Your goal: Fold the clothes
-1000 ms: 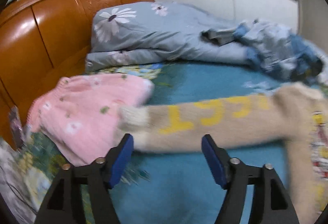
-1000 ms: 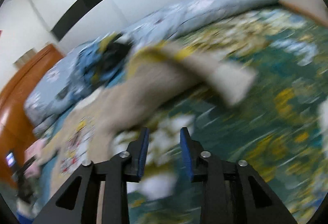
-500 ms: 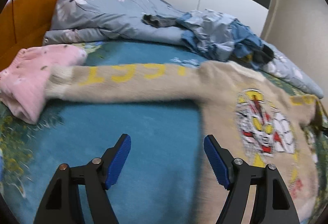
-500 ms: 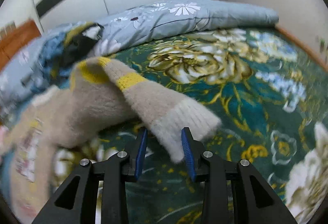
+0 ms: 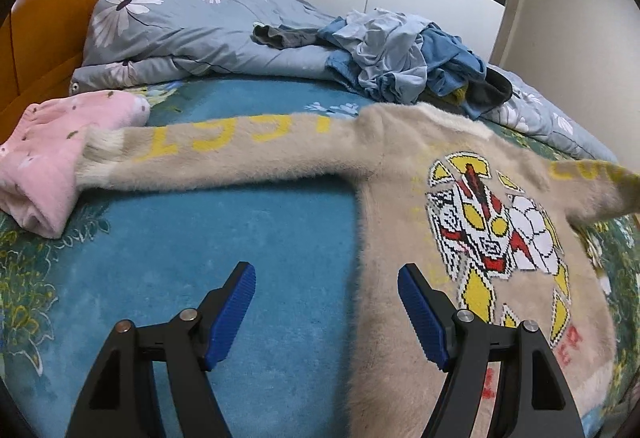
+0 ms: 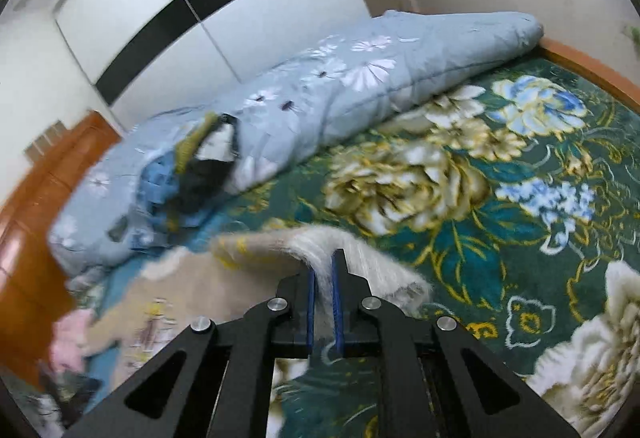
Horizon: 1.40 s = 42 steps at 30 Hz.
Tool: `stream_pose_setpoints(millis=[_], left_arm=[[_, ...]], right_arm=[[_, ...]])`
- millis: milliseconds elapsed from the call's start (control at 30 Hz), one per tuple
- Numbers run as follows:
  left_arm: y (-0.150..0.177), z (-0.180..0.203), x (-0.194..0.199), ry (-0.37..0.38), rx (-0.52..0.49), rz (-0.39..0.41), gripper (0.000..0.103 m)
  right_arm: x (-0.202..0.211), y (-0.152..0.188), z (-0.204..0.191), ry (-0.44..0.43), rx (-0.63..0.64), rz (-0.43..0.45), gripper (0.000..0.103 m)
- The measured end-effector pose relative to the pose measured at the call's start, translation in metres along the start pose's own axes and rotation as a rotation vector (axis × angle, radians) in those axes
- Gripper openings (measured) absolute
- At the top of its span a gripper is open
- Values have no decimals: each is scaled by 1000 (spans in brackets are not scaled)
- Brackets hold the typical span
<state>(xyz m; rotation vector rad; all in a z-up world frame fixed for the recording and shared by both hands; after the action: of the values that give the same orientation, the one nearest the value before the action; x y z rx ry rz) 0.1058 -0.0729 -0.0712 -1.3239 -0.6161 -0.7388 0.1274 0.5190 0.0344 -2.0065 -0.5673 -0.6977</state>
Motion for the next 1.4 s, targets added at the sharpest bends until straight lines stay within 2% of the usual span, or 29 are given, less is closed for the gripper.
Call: stream_pose_setpoints(millis=[33, 100, 233, 400, 433, 500, 633, 700, 733, 900, 1100, 1267, 1300, 1333, 1367, 1400], left_arm=[[0, 0, 0, 0, 3, 0, 77], [0, 2, -3, 11, 19, -9, 77], [3, 15, -3, 29, 1, -20, 77], [3, 13, 3, -7, -39, -11, 77], [3, 10, 3, -10, -31, -11, 77], [4, 3, 1, -12, -9, -15, 77], [5, -4, -4, -16, 14, -16, 77], [7, -6, -7, -13, 27, -18, 77], [7, -6, -8, -10, 33, -20, 77], [15, -1, -17, 8, 40, -43, 77], [18, 3, -17, 10, 30, -46, 77], [17, 1, -20, 27, 58, -48, 77], [18, 2, -20, 30, 59, -49, 77], [18, 2, -20, 33, 57, -49, 77], [18, 2, -20, 34, 54, -49, 77], [18, 2, -20, 34, 52, -48, 77]], right_arm=[[0, -5, -1, 6, 5, -6, 8], [-12, -11, 8, 74, 3, -34, 8], [-60, -16, 36, 159, -80, -62, 8], [-108, -6, 67, 197, -202, -86, 12], [-112, -5, 71, 204, -209, -84, 17], [-116, -4, 75, 215, -216, -72, 22], [-94, -14, 78, 236, -189, 23, 37], [-80, -16, 87, 239, -212, 78, 38], [-79, -12, 90, 227, -232, 78, 38], [-102, 21, 94, 116, -354, -15, 38], [-124, 30, 78, 98, -390, -5, 41], [-129, 29, 71, 107, -429, 15, 41], [-129, 29, 70, 99, -434, 20, 38], [-128, 29, 69, 91, -439, 26, 23], [-127, 30, 68, 79, -451, 34, 12], [-126, 30, 67, 64, -468, 44, 9]])
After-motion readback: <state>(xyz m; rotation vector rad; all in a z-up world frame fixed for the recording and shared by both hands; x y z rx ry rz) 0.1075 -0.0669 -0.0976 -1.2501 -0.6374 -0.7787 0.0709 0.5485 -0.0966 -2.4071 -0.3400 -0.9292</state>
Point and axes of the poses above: each gripper's, at about its wrist camera, not at the fingertips, and x roughly against the way its jaws point, z to its right, y to its underside, the point moved 9 cm from there along -x, roughly the way its jaws point, and after that the axes turned 3 degrees about -z, right-handed, at the moved point
